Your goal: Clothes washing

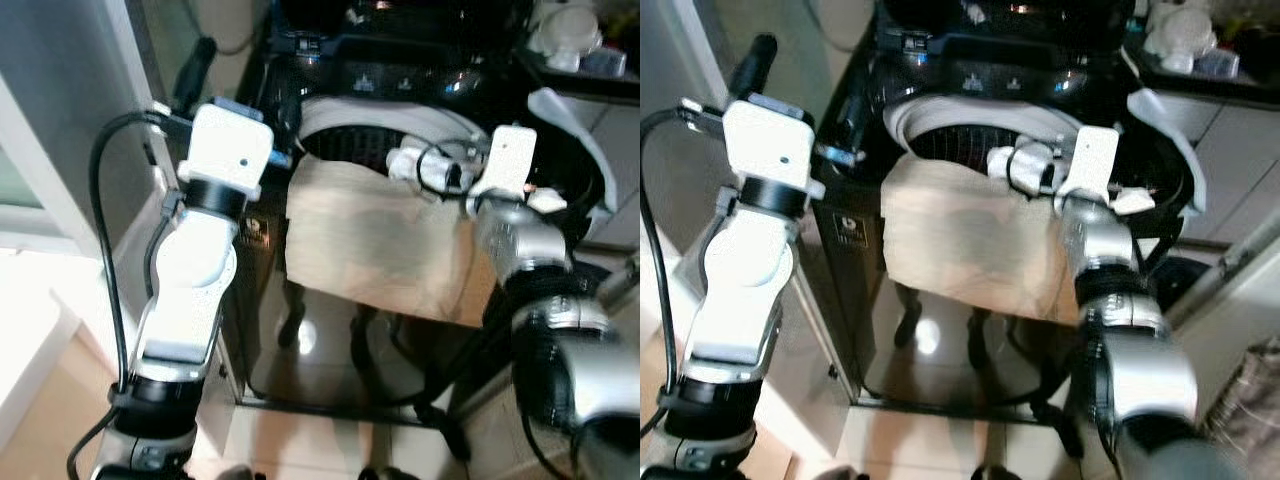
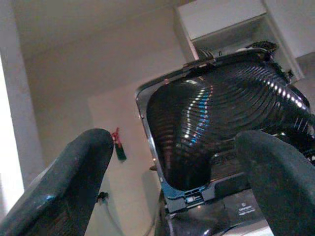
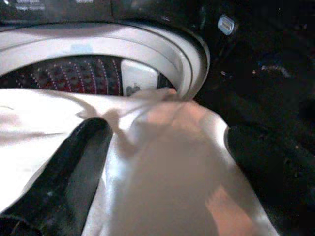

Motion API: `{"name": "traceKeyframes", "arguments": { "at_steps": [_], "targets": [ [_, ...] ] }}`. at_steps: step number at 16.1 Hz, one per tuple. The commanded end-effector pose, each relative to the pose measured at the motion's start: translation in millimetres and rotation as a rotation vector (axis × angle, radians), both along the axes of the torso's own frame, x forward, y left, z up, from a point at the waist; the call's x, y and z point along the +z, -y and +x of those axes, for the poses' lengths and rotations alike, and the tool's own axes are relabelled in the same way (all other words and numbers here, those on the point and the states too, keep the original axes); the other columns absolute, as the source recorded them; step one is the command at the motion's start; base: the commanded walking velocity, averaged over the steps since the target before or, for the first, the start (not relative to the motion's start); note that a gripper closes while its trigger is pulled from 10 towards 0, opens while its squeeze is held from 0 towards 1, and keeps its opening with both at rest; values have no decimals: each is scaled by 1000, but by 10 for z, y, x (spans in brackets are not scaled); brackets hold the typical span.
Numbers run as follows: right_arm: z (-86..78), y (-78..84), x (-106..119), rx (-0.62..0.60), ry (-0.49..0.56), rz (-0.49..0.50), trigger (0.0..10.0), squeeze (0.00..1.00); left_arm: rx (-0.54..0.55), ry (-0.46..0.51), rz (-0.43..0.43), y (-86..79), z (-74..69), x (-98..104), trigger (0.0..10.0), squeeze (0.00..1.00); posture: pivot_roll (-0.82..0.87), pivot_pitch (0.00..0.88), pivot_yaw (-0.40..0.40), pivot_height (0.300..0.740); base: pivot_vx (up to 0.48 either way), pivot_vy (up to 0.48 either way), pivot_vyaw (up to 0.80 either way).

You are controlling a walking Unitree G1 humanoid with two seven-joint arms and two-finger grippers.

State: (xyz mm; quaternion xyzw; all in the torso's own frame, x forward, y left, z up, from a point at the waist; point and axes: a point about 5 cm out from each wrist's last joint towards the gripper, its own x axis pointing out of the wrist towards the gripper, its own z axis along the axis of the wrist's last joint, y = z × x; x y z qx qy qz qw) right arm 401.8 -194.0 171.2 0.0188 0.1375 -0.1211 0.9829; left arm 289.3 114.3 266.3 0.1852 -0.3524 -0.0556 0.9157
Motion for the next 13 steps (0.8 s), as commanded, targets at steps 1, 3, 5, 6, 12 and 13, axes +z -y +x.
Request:
{"name": "traceKeyframes", "arguments": {
  "at_steps": [1,3,5,6,12,13],
  "targets": [
    [11,-11,-36,11,-19,23,10000,0,-5,12,6,10,-22,25,10000,0,109,7,-54,740,0,0,0],
    [63,-206,-20,73,-24,71,10000,0,-4,7,5,15,-25,22,10000,0,124,17,-50,740,0,0,0],
    [180,-555,338,233,177,19,10000,0,-5,-1,7,35,-21,7,10000,0,129,23,-51,740,0,0,0],
    [193,-593,411,248,216,-13,10000,0,-5,-2,7,37,-19,6,10000,0,129,23,-51,740,0,0,0],
    [170,-578,754,289,506,-64,10000,0,-13,-13,2,62,6,-12,10000,0,84,36,-44,740,0,0,0],
    [130,-553,626,301,492,-48,10000,0,-11,-16,2,55,9,-18,10000,0,74,40,-42,740,0,0,0]
  ]
}}
